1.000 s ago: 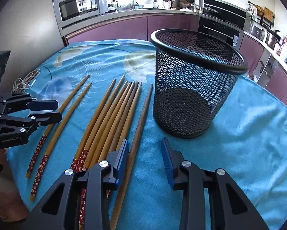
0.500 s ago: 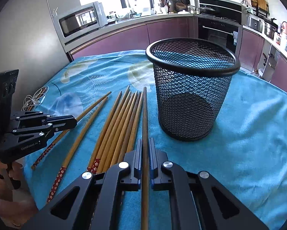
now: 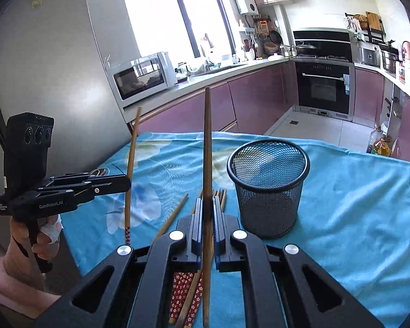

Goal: Organize utensils
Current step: 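Lift the left gripper's chopstick upright over the mesh cup while the right gripper carries its chopstick there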

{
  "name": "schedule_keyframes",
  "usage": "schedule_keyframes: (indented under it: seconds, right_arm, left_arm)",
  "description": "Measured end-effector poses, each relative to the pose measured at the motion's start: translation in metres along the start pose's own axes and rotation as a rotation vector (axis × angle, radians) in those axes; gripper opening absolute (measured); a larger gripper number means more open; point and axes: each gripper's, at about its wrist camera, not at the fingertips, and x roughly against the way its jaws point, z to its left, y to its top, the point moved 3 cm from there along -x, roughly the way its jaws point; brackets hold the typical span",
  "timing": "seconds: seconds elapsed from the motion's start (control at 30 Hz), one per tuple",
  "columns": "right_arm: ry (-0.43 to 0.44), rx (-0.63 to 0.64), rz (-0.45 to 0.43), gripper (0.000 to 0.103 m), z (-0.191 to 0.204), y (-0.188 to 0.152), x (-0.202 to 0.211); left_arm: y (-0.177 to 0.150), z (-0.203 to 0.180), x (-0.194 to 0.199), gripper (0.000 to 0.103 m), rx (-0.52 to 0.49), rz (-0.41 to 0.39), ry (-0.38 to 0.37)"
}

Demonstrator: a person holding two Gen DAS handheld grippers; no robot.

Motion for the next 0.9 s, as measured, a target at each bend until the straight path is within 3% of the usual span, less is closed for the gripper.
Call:
schedule_keyframes:
  seconds: [0.13,0.5,0.7,0.9]
  right_arm:
    - [-0.002,0.006,-0.056,0.006,-0.005,0.015,0.012]
    - [-0.028,0.037,-0.182,0.005,-0.016,0.070,0.039]
    - [-0.053,0.044,-0.237,0.005,-0.024,0.095,0.046]
    - [-0.093,0.049,-0.239,0.006,-0.033,0.106,0.039]
  left_arm:
    - [0.021,-0.014,0.015,0.007,-0.002,-0.057,-0.055]
    - [0.090,-0.057,0.019,0.007,-0.040,-0.180,-0.121]
    - [0.125,-0.080,0.019,0.007,-0.054,-0.216,-0.142]
    - [0.146,-0.097,0.015,0.006,-0.063,-0.237,-0.131]
